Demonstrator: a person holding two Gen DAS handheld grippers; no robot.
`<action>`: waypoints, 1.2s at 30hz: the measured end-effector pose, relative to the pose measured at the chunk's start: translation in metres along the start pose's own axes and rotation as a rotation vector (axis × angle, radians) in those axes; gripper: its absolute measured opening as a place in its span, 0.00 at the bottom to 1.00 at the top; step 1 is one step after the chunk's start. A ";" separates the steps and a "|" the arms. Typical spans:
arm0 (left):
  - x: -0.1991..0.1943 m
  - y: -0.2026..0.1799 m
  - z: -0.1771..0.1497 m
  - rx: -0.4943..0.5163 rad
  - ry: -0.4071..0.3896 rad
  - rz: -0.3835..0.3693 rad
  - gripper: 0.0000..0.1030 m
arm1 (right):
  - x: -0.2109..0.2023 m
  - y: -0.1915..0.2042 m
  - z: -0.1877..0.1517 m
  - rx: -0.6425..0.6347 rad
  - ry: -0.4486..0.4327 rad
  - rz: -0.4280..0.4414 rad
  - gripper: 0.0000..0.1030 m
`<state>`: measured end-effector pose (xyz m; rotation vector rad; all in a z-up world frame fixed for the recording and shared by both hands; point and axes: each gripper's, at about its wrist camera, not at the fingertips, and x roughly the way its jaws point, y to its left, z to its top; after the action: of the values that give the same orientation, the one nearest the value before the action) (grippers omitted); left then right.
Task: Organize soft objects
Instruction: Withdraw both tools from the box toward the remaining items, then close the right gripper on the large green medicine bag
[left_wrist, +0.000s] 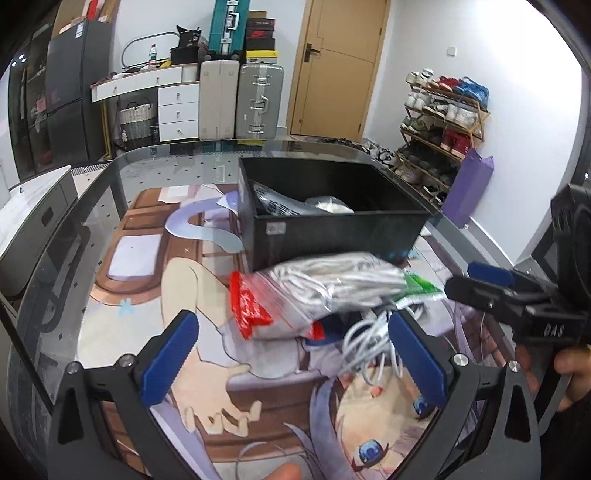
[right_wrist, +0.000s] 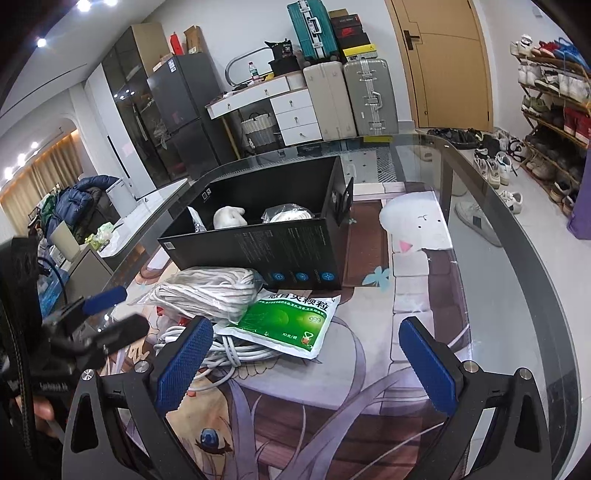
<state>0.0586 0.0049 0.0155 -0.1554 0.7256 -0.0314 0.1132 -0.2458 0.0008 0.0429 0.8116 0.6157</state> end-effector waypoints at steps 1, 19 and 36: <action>0.001 -0.002 -0.001 0.006 0.002 -0.001 1.00 | 0.000 -0.001 0.000 0.002 0.002 -0.001 0.99; 0.014 0.018 -0.001 -0.052 0.026 0.021 1.00 | 0.023 0.000 -0.004 0.018 0.068 0.002 0.99; 0.011 0.025 -0.005 -0.092 0.012 -0.039 1.00 | 0.059 0.026 0.009 -0.061 0.175 -0.023 0.99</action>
<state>0.0624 0.0282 0.0006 -0.2573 0.7363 -0.0364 0.1377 -0.1917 -0.0252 -0.0766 0.9608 0.6281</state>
